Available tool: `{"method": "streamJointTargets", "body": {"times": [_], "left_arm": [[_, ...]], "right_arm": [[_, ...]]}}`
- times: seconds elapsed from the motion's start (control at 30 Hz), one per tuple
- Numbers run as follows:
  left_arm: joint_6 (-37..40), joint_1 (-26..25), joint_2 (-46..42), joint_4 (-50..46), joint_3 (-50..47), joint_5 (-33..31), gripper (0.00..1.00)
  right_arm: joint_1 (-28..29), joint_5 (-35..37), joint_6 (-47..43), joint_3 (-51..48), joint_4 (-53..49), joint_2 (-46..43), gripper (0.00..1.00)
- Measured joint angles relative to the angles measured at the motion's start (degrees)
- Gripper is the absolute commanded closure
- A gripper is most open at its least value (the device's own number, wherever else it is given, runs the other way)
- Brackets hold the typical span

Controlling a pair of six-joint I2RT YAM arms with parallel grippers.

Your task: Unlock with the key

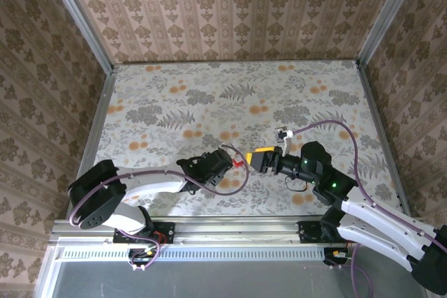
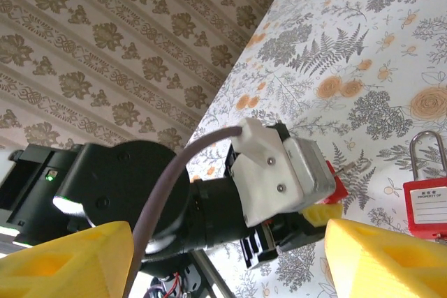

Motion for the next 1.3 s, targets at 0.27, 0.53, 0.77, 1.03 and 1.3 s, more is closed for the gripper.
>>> {"method": "streamJointTargets", "body": {"times": [0.27, 0.53, 0.77, 1.03, 1.3], "left_arm": [[-3.10, -4.85, 2.47, 2.62, -0.07, -2.73, 1.00], [-5.40, -8.17, 3.98, 3.58, -0.15, -3.56, 1.00], [-6.43, -7.78, 1.92, 1.14, -0.20, -5.42, 1.00], [-2.25, 0.09, -4.22, 0.83, -0.96, -6.10, 1.00], [4.59, 9.86, -1.81, 2.64, -1.84, -5.97, 1.00]], "right_arm": [[-0.17, 0.00, 0.00, -0.39, 0.00, -0.07, 0.26], [-0.57, 0.02, 0.02, -0.94, -0.02, -0.92, 0.26], [-0.83, 0.02, 0.22, -1.07, -0.02, -1.73, 0.26], [-1.31, 0.07, 0.44, -3.13, -0.04, -3.50, 0.26], [-1.84, 0.07, 0.44, -3.50, -0.09, -5.70, 0.26]]}}
